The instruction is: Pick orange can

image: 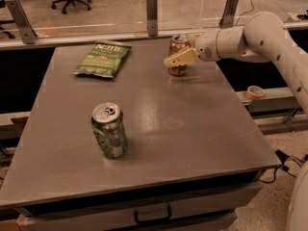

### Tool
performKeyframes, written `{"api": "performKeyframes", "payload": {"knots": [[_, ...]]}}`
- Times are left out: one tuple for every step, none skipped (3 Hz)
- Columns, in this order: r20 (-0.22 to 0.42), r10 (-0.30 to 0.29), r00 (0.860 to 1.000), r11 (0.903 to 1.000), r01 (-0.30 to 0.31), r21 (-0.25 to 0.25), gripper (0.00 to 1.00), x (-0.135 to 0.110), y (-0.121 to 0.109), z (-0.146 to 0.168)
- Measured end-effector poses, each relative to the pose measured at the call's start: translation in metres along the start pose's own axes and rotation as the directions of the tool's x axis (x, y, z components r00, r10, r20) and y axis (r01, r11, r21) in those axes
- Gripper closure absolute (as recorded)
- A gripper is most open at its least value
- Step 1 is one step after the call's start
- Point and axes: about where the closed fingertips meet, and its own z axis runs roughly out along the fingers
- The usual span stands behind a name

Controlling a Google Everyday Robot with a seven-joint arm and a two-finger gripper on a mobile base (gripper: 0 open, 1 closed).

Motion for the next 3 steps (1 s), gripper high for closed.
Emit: {"api": "performKeyframes", "payload": {"knots": [[0.041, 0.033, 0.999, 0.9952, -0.029, -0.094, 0.43, -0.011, 0.031, 0.007], [0.117, 0.033, 0.993, 0.9682, -0.003, -0.250, 0.67, -0.043, 0.083, 0.009], [0.228, 0.018, 0.973, 0.9106, 0.079, -0.406, 0.89, -0.090, 0.135, -0.004]]}}
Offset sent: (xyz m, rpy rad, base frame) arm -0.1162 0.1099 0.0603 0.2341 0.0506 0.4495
